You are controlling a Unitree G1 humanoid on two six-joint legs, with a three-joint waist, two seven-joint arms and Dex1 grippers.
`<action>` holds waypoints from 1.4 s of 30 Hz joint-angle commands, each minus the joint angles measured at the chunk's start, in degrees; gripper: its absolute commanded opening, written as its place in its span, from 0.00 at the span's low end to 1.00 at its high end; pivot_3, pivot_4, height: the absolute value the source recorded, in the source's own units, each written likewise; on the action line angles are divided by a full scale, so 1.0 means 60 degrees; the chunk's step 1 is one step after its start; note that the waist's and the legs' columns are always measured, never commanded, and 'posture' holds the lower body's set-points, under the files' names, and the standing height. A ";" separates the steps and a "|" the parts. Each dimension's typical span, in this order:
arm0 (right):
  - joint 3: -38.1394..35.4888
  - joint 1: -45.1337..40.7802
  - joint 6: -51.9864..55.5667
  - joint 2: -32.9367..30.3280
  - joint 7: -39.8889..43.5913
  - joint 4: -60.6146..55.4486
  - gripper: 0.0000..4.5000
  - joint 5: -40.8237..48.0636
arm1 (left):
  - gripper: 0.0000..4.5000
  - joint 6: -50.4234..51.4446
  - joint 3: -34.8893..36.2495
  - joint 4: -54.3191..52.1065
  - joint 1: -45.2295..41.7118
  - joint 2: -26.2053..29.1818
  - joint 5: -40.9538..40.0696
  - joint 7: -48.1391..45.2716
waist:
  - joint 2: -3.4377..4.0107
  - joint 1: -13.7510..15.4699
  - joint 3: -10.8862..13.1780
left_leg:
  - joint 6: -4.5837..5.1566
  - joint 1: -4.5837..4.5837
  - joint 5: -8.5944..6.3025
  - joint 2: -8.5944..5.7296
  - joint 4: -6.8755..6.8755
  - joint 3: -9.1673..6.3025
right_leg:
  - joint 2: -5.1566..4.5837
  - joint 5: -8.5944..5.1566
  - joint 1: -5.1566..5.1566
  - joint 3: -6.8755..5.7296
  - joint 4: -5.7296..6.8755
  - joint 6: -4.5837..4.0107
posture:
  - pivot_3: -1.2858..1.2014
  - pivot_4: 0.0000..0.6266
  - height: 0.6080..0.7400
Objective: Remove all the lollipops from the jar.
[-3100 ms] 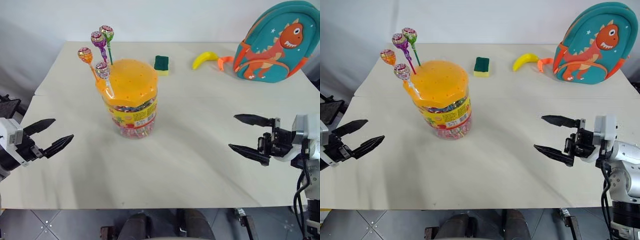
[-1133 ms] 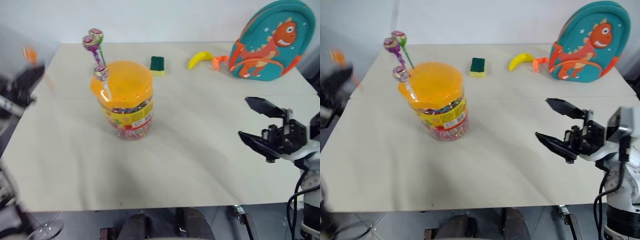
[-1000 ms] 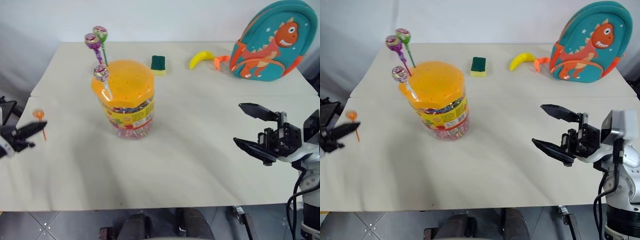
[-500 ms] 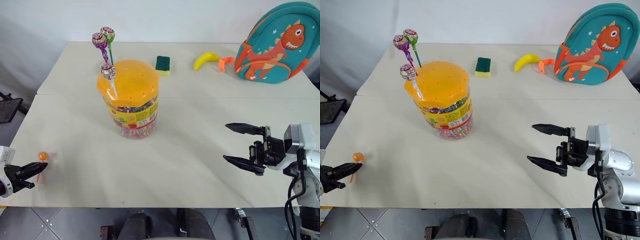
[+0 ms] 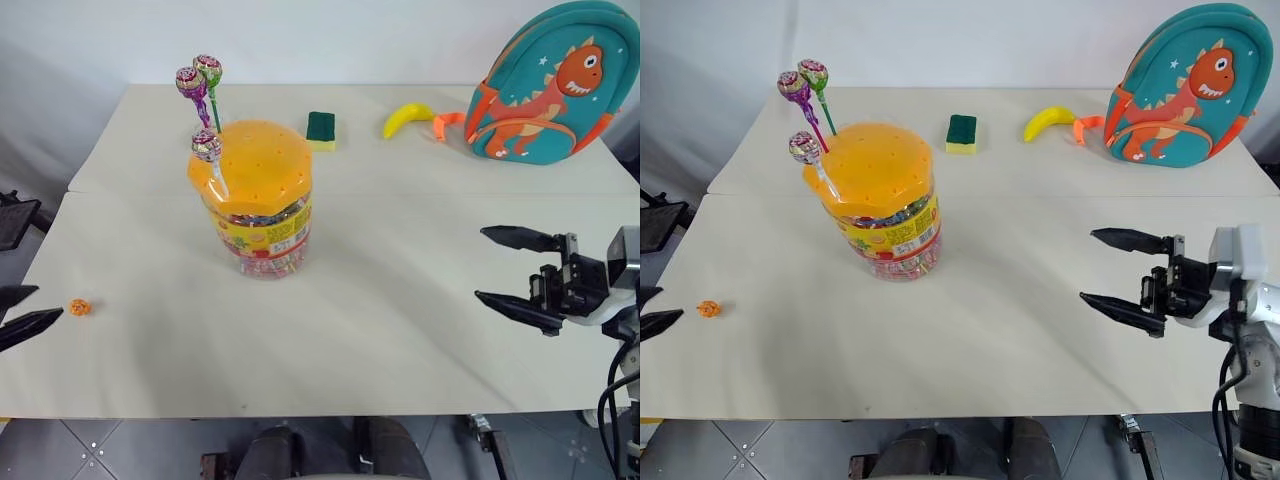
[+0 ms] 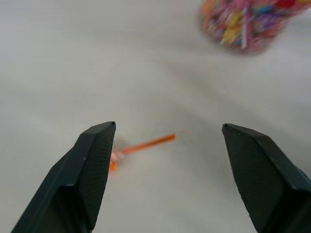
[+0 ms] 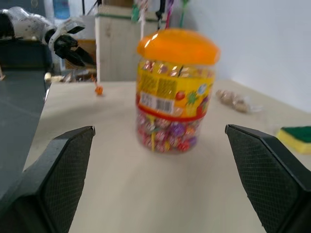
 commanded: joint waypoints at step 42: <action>0.0571 -0.0547 -0.0065 0.1389 -0.1806 -0.2044 1.00 0.0769 | 0.01 0.5795 -0.2178 -0.4077 -0.6981 -0.2197 -0.5773 0.4507 | -0.0035 0.0046 0.0003 | 0.0033 -0.0004 0.0038 -0.0032 0.0041 -0.0010 | 0.0038 0.0025 0.0027 0.0001 0.0052 0.0044 | 0.52 0.24 1.00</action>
